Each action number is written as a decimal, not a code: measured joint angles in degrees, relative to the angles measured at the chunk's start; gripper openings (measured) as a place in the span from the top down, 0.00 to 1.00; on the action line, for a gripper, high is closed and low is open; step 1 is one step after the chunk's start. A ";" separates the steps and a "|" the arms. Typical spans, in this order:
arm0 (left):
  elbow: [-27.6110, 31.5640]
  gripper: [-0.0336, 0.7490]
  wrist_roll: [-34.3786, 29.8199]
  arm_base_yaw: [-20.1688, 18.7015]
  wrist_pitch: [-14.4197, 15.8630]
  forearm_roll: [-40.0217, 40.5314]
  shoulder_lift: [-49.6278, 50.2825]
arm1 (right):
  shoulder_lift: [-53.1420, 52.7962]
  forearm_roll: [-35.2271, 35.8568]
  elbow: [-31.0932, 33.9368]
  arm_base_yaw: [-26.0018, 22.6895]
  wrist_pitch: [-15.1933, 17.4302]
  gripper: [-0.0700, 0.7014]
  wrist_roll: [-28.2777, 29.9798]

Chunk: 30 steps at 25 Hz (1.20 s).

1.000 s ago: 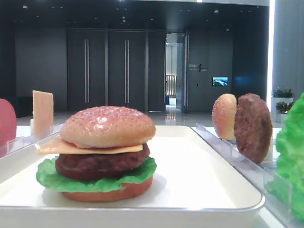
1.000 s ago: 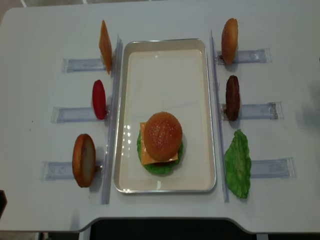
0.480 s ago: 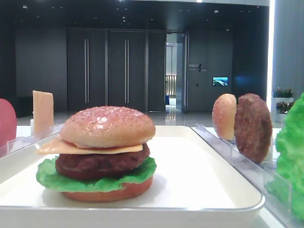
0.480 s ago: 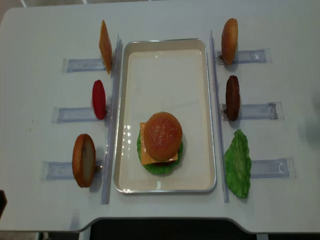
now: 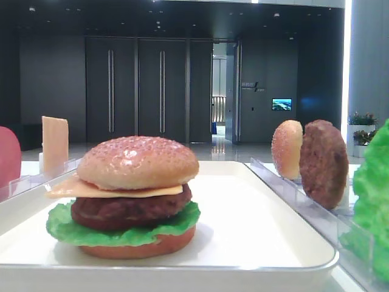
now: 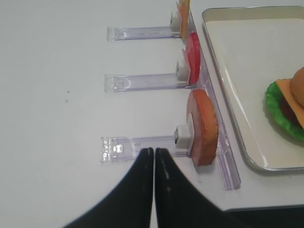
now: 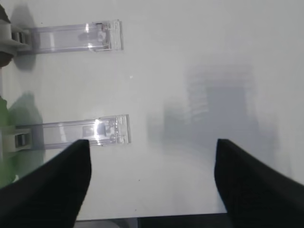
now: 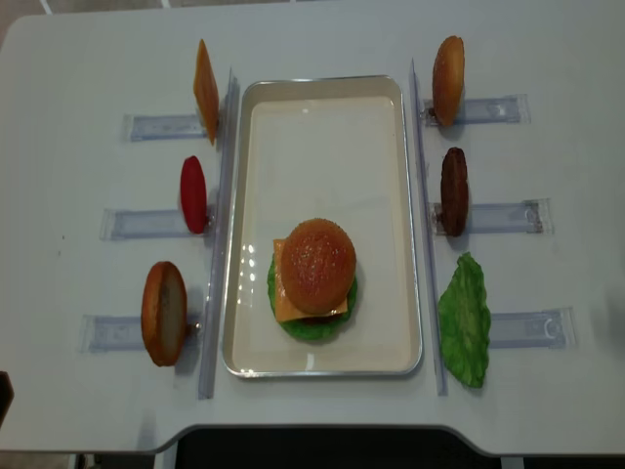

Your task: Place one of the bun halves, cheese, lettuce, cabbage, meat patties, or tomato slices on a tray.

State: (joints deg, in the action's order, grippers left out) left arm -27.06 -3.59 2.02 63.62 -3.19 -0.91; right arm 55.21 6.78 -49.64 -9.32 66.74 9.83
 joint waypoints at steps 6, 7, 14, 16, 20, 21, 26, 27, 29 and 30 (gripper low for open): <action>0.00 0.96 0.00 0.00 0.00 0.00 0.00 | -11.47 0.00 5.35 0.00 -0.45 0.24 0.00; 0.00 0.96 0.00 0.00 0.00 0.00 0.00 | -13.14 0.00 6.22 0.00 -0.53 0.24 0.00; 0.00 0.96 0.00 0.00 0.00 0.00 0.00 | -24.11 0.32 12.71 0.00 -0.64 0.24 0.00; 0.00 0.96 0.00 0.00 0.00 0.00 0.00 | -27.31 0.38 14.47 0.00 -0.57 0.24 0.00; 0.00 0.96 0.00 0.00 0.00 0.00 0.00 | -33.71 0.43 17.96 0.00 -0.57 0.24 0.00; 0.00 0.96 0.00 0.00 0.00 0.00 0.00 | -35.34 0.43 18.59 0.00 -0.57 0.24 0.00; 0.00 0.96 0.00 0.00 0.00 0.00 0.00 | -43.25 0.43 20.13 0.00 -0.76 0.24 0.00; 0.00 0.96 0.00 0.00 0.00 0.00 0.00 | -44.60 0.48 20.13 0.00 -0.83 0.24 0.00; 0.00 0.96 0.00 0.00 0.00 0.00 0.00 | -47.86 0.48 20.13 0.00 -0.87 0.24 0.00; 0.00 0.96 0.00 0.00 0.00 0.00 0.00 | -49.14 0.48 20.13 0.00 -0.94 0.24 0.00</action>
State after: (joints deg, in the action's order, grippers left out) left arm -27.06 -3.59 2.02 63.62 -3.19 -0.91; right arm 6.07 7.27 -29.50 -9.32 65.79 9.83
